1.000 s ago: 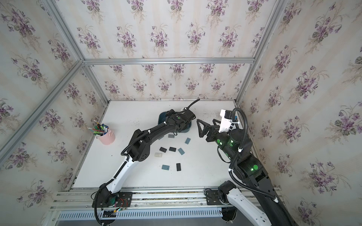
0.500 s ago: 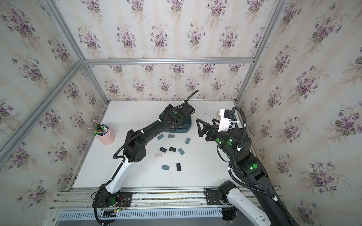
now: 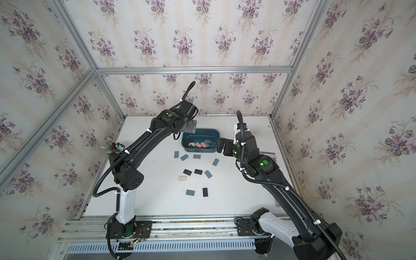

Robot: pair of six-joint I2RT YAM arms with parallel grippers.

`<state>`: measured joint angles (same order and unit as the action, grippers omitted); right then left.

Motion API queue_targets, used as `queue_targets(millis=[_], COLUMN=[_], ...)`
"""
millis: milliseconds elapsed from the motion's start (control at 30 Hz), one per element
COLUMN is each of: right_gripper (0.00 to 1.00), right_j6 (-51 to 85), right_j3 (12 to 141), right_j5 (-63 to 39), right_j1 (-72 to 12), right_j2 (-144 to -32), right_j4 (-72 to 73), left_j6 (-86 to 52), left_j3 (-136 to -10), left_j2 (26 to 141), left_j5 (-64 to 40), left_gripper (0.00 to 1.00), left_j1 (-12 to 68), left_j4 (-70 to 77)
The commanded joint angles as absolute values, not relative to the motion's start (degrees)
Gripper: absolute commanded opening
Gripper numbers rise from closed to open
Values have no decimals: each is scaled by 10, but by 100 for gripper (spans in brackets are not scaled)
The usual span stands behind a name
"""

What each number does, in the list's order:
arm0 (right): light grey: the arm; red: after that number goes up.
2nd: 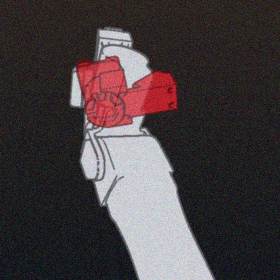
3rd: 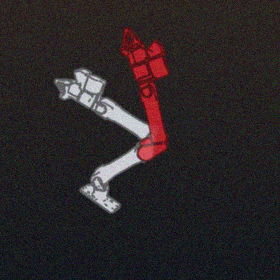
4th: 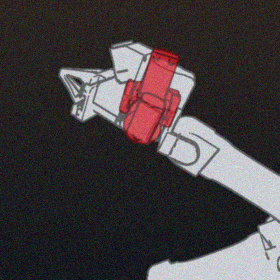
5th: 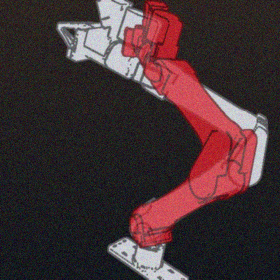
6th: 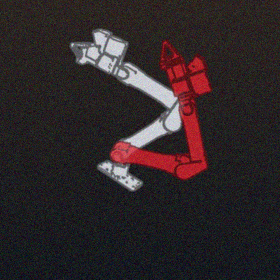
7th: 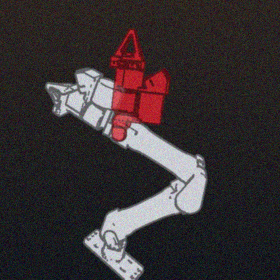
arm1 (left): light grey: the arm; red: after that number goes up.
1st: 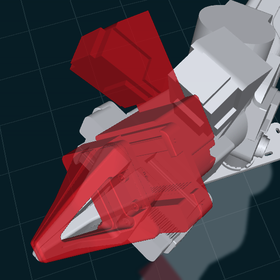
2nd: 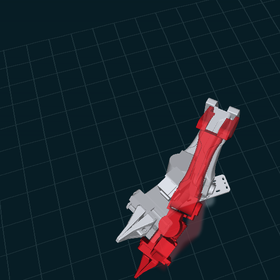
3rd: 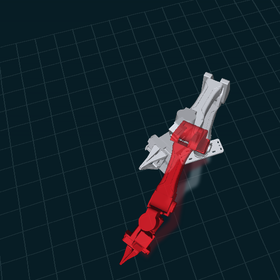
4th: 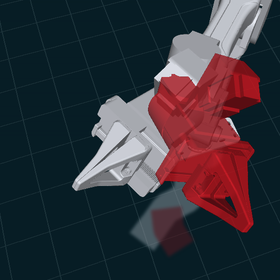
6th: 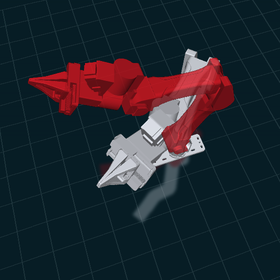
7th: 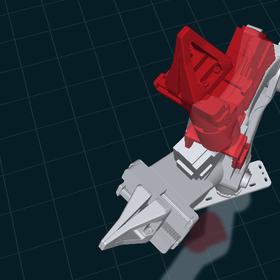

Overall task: Put the eraser in the storage box
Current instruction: Adjust the eraser at the center of the board.

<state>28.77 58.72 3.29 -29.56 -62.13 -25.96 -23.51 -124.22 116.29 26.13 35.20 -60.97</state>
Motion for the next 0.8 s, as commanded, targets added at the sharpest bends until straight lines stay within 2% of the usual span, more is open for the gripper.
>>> queue_targets(millis=[0, 333, 767], right_gripper=[100, 95, 78], right_j6=[310, 321, 317], right_j3=[570, 532, 595], right_j5=[9, -10, 33], right_j1=[-295, -297, -304], right_j2=[-670, -830, -1004], right_j4=[-259, -182, -183], left_j6=[-299, -316, -317], left_j3=[-1192, -1039, -946], left_j2=[1123, 1032, 979], left_j5=[204, 162, 133], left_gripper=[99, 99, 99], left_j1=[345, 334, 314], left_j4=[-646, -657, -623])
